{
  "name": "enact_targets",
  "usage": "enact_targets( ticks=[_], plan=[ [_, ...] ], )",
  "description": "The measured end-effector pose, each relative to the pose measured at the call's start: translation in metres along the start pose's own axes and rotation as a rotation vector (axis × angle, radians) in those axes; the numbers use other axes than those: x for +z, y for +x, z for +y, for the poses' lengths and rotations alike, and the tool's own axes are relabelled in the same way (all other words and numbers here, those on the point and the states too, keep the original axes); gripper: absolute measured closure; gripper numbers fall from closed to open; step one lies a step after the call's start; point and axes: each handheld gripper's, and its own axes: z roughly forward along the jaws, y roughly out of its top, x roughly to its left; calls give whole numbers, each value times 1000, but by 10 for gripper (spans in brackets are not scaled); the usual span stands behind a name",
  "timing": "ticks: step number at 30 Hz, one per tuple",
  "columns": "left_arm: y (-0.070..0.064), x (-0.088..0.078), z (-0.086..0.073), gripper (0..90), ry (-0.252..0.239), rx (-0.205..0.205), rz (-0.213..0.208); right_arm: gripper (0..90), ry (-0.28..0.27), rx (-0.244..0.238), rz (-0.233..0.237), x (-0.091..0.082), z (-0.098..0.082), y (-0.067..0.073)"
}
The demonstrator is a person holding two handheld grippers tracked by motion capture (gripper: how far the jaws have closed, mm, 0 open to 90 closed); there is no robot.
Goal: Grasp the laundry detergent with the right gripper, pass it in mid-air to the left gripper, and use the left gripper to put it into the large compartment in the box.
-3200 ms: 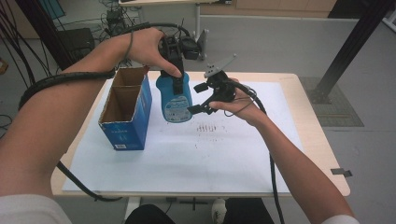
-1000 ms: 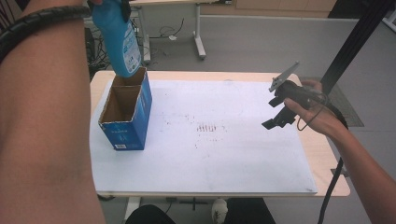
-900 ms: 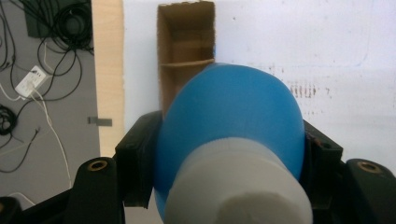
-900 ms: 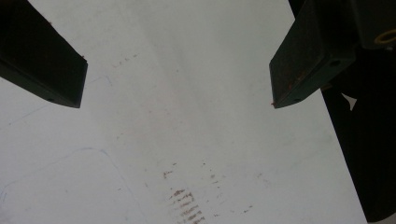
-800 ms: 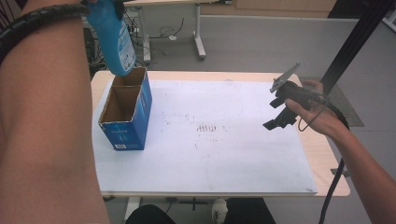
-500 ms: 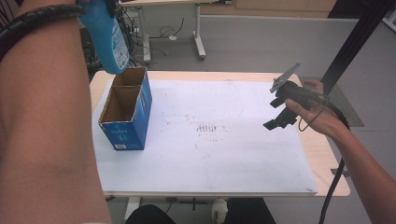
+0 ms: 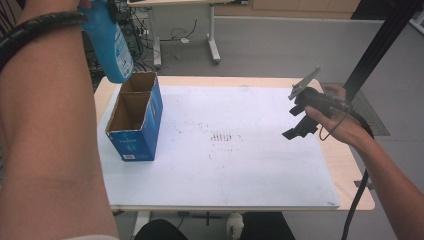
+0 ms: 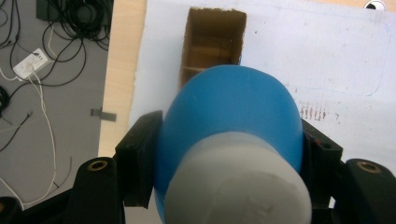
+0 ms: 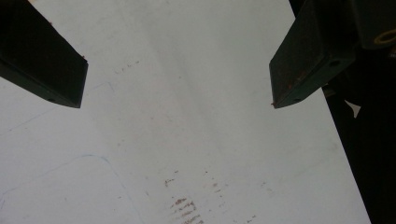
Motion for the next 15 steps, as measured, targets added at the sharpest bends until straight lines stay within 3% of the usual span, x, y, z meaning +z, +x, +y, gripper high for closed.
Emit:
enact_targets(
  ticks=[15],
  plan=[
    [8, 17, -2, 357, 14, -8, -9, 43, 10, -8, -1, 3, 2, 2]
  ],
)
